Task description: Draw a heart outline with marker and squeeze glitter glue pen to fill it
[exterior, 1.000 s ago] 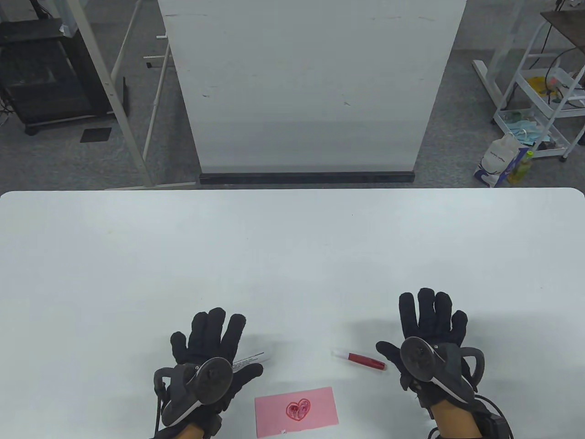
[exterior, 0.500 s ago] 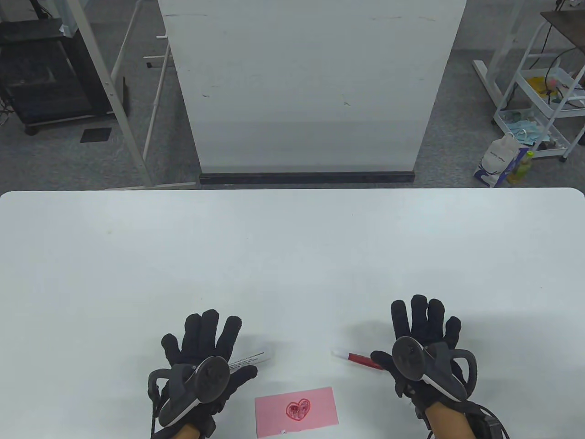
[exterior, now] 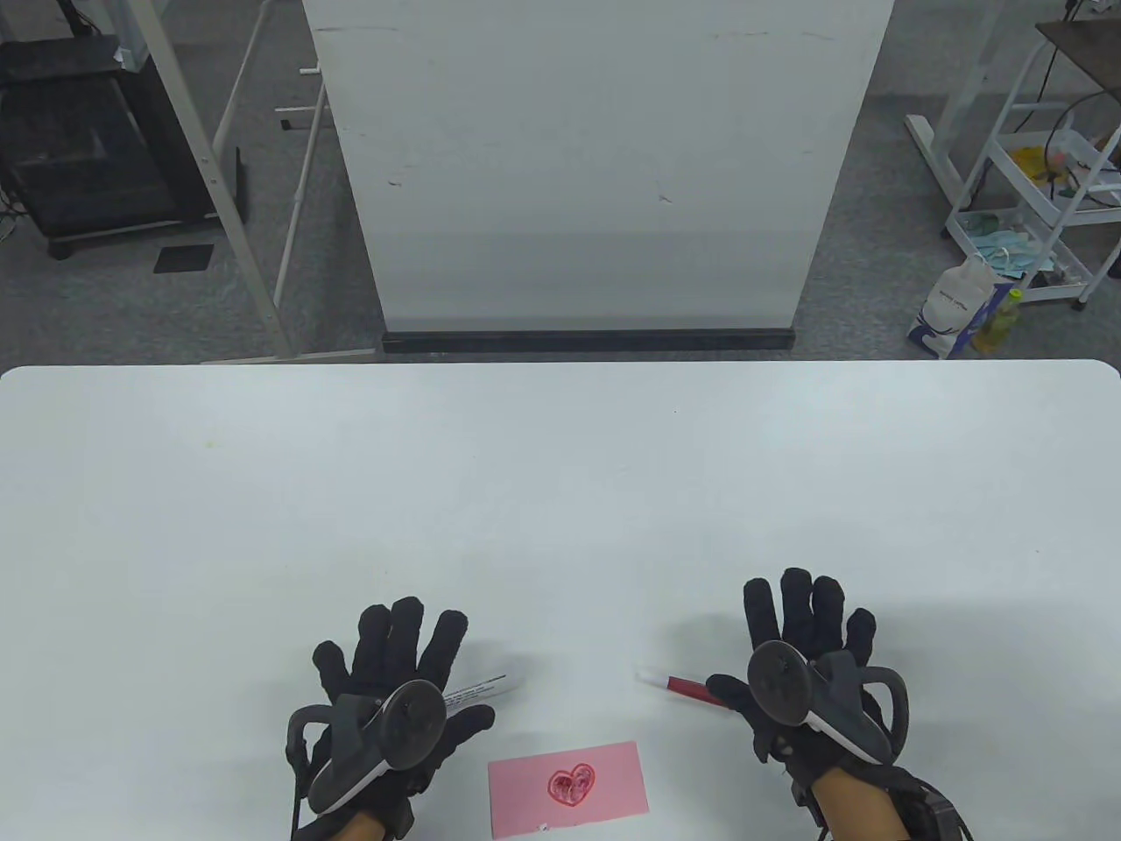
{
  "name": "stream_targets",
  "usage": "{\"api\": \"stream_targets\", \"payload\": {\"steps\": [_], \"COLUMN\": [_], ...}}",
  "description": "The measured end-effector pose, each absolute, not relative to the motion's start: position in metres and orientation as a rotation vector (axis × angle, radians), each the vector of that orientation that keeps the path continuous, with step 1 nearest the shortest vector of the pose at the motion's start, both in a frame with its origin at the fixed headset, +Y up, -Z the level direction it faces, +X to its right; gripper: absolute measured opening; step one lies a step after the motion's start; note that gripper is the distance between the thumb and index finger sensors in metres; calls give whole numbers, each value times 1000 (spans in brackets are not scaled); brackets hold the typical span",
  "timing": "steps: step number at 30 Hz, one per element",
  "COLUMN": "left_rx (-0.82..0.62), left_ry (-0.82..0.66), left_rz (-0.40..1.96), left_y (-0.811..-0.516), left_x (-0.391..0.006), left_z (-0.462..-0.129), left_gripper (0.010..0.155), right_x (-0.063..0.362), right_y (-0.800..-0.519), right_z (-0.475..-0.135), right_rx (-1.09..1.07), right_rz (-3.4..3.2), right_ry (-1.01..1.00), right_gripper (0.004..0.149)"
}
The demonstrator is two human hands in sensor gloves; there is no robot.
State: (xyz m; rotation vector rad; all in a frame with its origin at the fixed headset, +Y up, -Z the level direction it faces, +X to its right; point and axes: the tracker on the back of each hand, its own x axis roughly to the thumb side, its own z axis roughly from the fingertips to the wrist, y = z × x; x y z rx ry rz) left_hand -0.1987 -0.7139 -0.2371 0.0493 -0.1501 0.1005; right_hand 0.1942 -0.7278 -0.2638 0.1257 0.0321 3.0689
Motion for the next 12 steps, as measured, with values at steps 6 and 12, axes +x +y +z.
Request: {"api": "stream_targets", "payload": {"steps": [6,12], "left_rx": [40,31], "left_ry": [-156,-166], "left_rz": [92,88], "left_y": [-716,-717], "left_x": [-197,-194], "left_z": [-238,-238], "left_gripper": [92,91], "right_x": [194,194], "right_y": [-729,-730], "right_z": [-264,-265], "right_rx": [136,141], "right_rz": [3065,3059], "right_ry": [52,79], "right_gripper": [101,100]}}
